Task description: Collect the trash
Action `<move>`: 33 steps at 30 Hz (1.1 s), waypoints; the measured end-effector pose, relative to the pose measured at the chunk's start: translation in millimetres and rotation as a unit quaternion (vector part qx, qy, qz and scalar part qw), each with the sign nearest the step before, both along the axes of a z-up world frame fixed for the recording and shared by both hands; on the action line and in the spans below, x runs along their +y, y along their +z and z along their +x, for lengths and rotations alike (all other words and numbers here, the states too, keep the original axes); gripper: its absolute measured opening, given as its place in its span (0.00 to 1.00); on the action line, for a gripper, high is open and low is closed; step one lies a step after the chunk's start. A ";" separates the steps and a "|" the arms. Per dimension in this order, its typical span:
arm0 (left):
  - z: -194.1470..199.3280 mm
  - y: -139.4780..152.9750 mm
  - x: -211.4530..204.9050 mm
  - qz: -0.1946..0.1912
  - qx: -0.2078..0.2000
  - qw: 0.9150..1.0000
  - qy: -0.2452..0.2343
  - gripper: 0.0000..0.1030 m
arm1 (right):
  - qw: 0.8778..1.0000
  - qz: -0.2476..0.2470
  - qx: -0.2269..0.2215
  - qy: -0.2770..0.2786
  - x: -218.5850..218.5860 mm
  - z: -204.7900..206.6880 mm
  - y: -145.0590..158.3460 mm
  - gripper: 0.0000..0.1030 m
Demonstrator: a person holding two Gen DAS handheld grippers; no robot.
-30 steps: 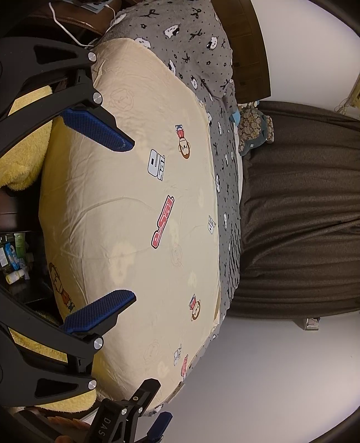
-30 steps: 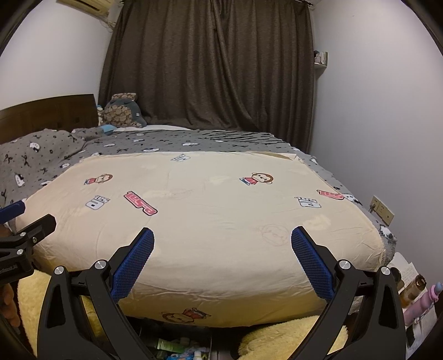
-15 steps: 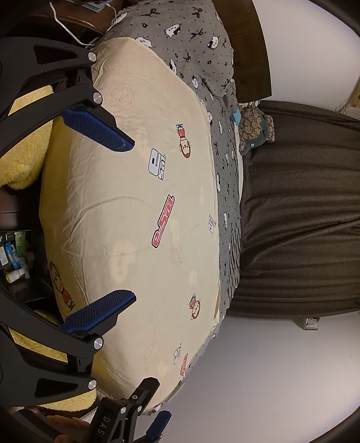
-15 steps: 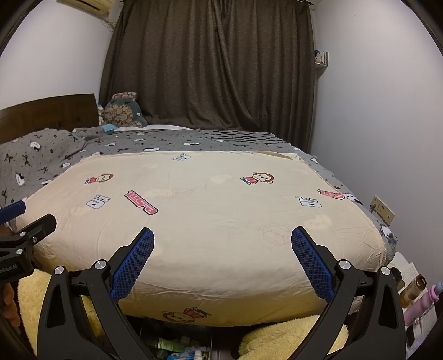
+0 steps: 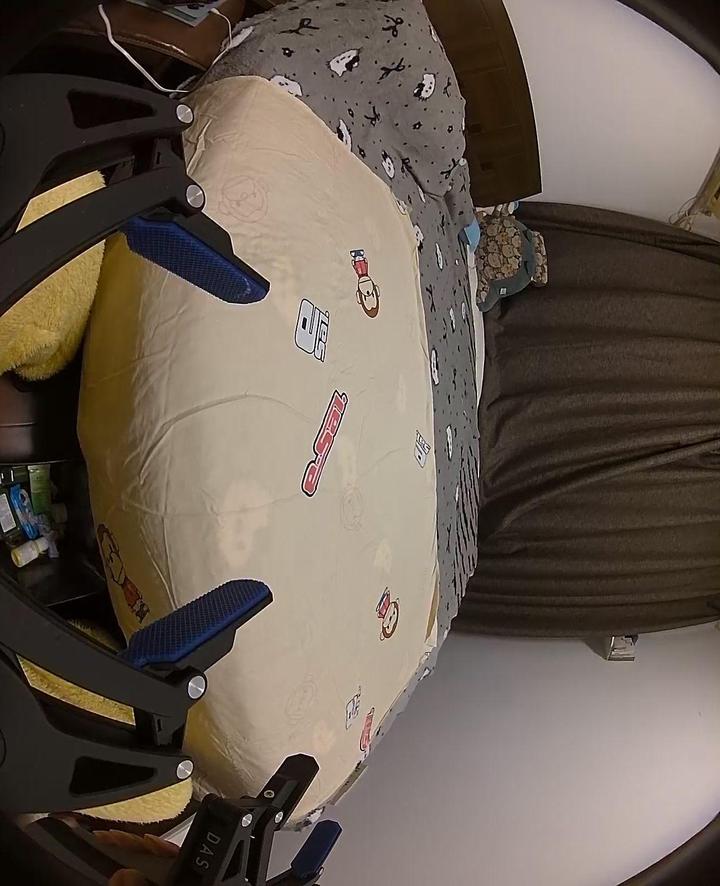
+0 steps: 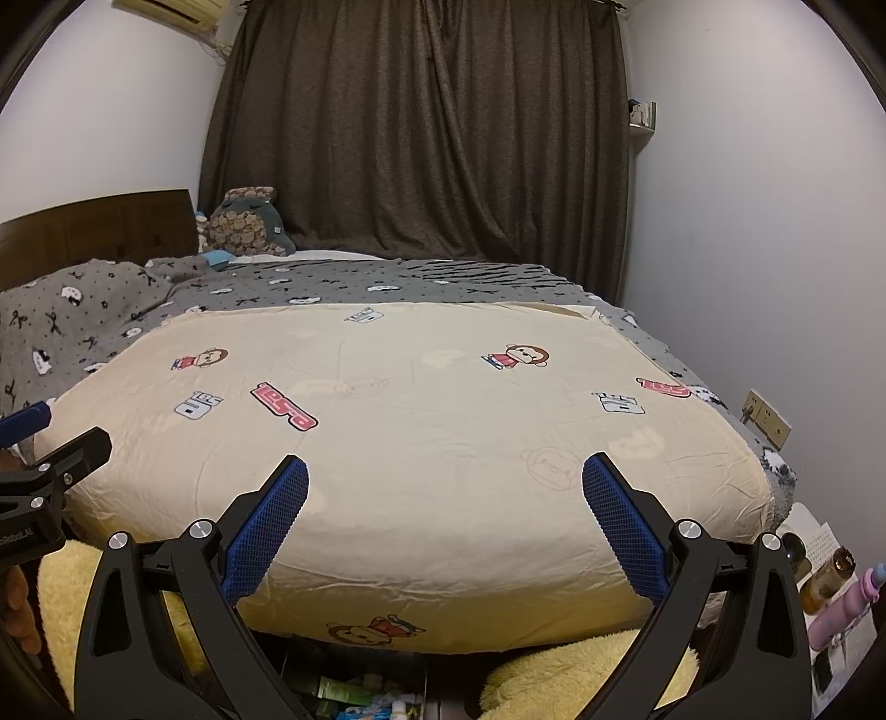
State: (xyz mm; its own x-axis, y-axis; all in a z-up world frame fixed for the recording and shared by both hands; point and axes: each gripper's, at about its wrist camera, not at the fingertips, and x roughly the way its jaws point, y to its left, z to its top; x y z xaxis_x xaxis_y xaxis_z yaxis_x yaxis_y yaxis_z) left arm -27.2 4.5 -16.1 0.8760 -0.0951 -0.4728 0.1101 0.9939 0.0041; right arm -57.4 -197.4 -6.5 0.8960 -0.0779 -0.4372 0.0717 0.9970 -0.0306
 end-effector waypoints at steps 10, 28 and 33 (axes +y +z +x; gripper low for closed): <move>-0.6 2.1 -0.2 0.001 -0.001 1.000 0.002 0.92 | 1.000 0.001 0.000 0.000 0.5 -0.2 -0.2 0.97; 0.1 6.8 2.7 0.004 -0.002 1.000 0.001 0.92 | 1.000 0.001 0.000 0.001 3.1 0.0 0.9 0.97; 0.7 7.6 3.8 0.003 -0.003 1.000 0.002 0.92 | 1.000 0.000 -0.001 0.002 4.5 2.0 2.1 0.97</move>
State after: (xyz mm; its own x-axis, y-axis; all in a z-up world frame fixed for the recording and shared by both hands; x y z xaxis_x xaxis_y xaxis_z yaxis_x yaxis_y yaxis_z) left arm -26.5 8.2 -8.5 0.8787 -0.0892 -0.4689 0.1069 0.9942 0.0112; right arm -55.5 -192.8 -4.4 0.8969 -0.0733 -0.4360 0.0670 0.9973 -0.0299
